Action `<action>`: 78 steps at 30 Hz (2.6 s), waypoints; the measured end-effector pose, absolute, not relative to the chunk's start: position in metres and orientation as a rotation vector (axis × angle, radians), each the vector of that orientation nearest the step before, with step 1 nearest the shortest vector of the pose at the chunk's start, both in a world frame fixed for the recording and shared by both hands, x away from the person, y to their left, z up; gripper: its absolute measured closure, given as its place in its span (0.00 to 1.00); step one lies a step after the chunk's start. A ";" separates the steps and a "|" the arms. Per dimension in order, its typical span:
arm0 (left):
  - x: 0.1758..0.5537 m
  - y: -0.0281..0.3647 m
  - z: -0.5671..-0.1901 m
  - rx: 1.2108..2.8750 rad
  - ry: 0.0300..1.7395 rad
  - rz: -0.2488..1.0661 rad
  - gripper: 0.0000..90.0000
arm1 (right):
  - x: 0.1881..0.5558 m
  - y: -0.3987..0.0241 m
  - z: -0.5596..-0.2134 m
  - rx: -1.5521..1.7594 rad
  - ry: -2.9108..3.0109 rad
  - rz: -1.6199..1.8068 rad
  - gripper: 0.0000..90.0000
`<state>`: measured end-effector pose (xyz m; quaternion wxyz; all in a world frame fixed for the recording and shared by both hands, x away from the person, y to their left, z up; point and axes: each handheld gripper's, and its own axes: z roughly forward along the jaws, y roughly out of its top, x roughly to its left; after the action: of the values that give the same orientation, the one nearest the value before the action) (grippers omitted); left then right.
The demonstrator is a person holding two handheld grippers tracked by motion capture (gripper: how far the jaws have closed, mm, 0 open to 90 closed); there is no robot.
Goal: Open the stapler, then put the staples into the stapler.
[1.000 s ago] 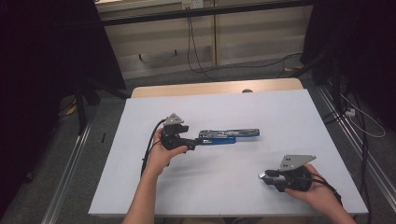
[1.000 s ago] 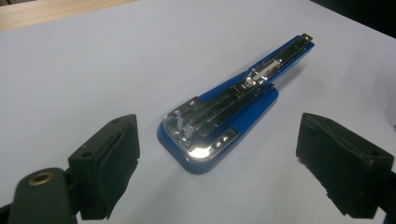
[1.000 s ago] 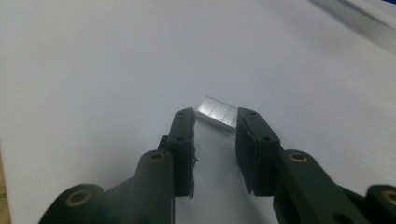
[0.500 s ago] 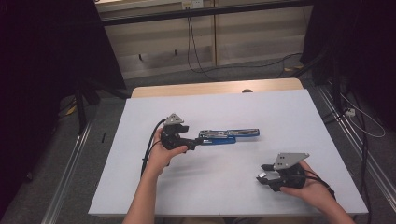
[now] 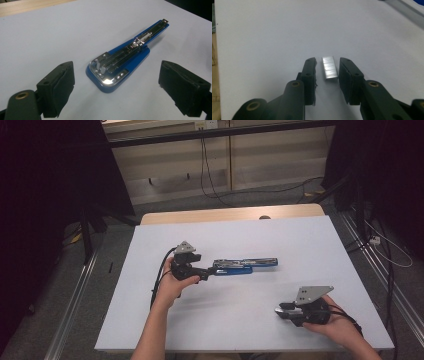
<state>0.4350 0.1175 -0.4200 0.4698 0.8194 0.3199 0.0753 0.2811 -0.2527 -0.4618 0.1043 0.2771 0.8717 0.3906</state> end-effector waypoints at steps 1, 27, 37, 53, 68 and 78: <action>0.435 0.117 -0.420 2.005 0.786 0.183 0.15 | 0.282 -0.252 -0.462 0.817 2.570 1.153 0.75; 0.434 0.128 -0.414 2.001 0.788 0.220 0.15 | 0.289 -0.255 -0.460 0.862 2.556 1.152 0.89; 0.433 0.136 -0.412 2.018 0.803 0.241 0.14 | 0.293 -0.259 -0.453 0.877 2.520 1.200 0.89; 0.432 0.142 -0.412 2.028 0.805 0.244 0.13 | 0.303 -0.253 -0.438 0.845 2.498 1.204 0.89; 0.430 0.153 -0.411 2.011 0.836 0.259 0.13 | 0.332 -0.246 -0.425 0.826 2.485 1.254 0.89; 0.426 0.163 -0.409 1.990 0.846 0.257 0.12 | 0.353 -0.234 -0.407 0.783 2.484 1.283 0.89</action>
<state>0.4259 0.1628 -0.4091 0.4636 0.8097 0.3443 0.1044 0.3532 -0.2341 -0.4070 0.1188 0.2679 0.8495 0.4387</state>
